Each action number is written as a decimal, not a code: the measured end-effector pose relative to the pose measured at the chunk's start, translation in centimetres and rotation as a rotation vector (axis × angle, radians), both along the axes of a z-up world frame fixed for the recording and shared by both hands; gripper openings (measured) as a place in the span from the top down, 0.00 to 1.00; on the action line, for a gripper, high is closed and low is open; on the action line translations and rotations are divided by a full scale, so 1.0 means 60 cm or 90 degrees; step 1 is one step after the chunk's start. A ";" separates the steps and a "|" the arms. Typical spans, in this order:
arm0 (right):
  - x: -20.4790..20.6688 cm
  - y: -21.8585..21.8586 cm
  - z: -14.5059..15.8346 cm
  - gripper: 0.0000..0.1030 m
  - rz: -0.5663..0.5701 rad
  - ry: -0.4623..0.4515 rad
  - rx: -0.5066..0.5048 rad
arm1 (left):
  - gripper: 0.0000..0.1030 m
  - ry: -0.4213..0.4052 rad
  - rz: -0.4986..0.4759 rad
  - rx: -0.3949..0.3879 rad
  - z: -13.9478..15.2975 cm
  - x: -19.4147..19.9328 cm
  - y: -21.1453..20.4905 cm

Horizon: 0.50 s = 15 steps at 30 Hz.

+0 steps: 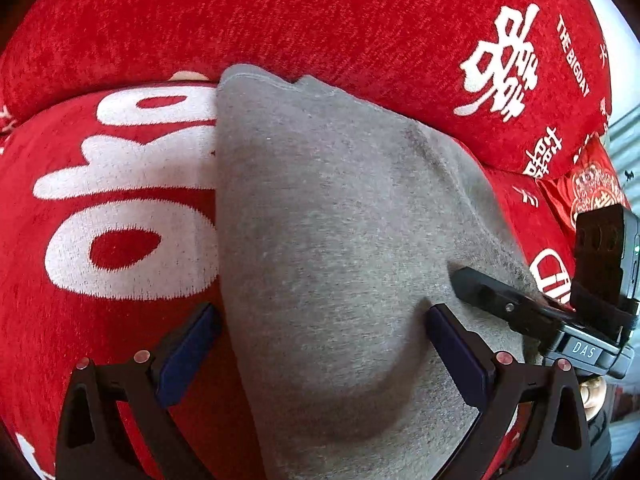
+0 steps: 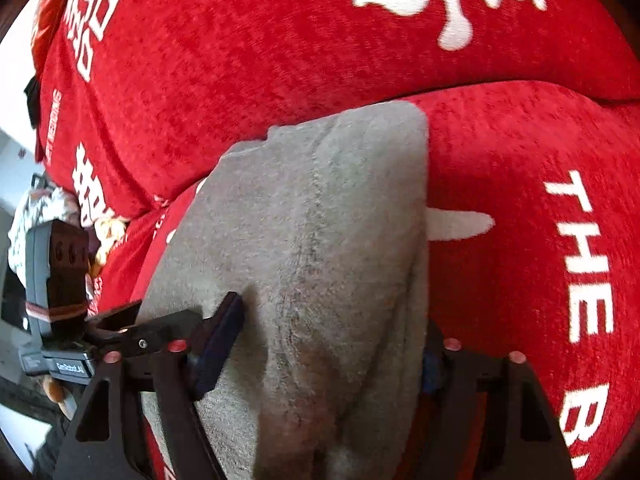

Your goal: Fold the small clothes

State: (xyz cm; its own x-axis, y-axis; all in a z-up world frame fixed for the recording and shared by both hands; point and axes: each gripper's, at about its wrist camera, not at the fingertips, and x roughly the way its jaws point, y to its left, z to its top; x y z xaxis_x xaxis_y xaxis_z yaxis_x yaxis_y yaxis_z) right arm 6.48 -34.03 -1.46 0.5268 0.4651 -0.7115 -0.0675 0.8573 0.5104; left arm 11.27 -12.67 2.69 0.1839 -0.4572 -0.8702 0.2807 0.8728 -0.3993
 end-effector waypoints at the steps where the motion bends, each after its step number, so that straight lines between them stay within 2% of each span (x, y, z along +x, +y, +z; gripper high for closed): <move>1: 0.000 -0.001 0.000 0.38 0.003 0.001 0.008 | 0.06 -0.005 -0.004 -0.001 0.001 -0.002 -0.002; 2: 0.000 -0.002 -0.001 0.45 0.004 0.003 0.016 | 0.18 -0.010 -0.012 -0.010 0.004 -0.004 -0.004; 3: 0.000 -0.002 -0.001 0.51 0.005 0.004 0.020 | 0.23 -0.013 -0.011 -0.010 0.007 -0.005 -0.004; 4: -0.001 0.001 0.003 0.53 0.006 0.001 0.015 | 0.26 -0.018 -0.006 -0.003 0.011 -0.006 -0.005; 5: -0.001 0.005 0.007 0.57 0.008 -0.003 0.003 | 0.33 -0.027 -0.008 0.004 0.016 -0.008 -0.009; 6: -0.002 0.011 0.013 0.58 0.008 -0.008 -0.014 | 0.41 -0.036 -0.011 0.011 0.021 -0.010 -0.011; 8: -0.005 0.025 0.027 0.60 0.006 -0.018 -0.046 | 0.50 -0.062 -0.020 0.037 0.037 -0.016 -0.020; 11: -0.012 0.039 0.048 0.61 0.003 -0.036 -0.077 | 0.54 -0.087 -0.028 0.064 0.052 -0.024 -0.026; 15: -0.024 0.052 0.065 0.62 0.006 -0.050 -0.103 | 0.54 -0.085 -0.021 0.067 0.060 -0.031 -0.015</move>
State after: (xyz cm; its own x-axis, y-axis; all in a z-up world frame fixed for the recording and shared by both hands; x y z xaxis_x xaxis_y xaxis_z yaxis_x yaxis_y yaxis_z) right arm 5.07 -30.90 2.44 0.5799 0.3530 -0.7342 -0.1107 0.9270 0.3582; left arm 9.40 -13.57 6.27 0.2878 -0.3727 -0.8822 0.3544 0.8972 -0.2634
